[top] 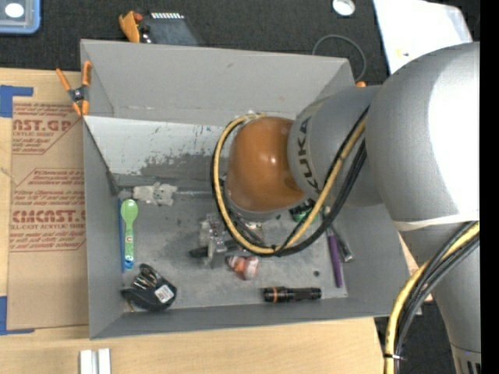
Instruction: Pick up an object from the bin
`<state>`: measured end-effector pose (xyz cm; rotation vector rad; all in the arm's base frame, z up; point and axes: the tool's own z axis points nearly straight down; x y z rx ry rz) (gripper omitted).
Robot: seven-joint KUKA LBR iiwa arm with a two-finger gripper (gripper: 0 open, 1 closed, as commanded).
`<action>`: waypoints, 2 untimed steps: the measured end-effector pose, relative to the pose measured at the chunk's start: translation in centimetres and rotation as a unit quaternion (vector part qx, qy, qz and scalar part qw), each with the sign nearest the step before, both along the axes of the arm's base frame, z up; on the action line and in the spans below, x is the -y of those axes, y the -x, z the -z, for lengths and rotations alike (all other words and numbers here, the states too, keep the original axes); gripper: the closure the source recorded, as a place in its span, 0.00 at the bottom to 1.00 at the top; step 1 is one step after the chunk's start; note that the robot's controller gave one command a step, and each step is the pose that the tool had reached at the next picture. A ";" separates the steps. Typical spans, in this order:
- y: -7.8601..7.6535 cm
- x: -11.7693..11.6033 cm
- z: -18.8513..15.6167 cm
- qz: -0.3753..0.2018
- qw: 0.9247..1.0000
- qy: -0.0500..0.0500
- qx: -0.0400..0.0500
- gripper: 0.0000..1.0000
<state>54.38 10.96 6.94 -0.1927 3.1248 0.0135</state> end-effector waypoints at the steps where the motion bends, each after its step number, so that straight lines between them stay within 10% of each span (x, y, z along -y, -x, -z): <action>1: 0.1 0.0 -1.2 0.000 1.000 0.000 -0.002 1.00; 2: 0.2 0.0 -4.1 0.000 1.000 0.000 -0.002 1.00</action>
Offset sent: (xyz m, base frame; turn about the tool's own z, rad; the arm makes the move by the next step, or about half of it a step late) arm -0.0012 -0.0003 0.0547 -0.0004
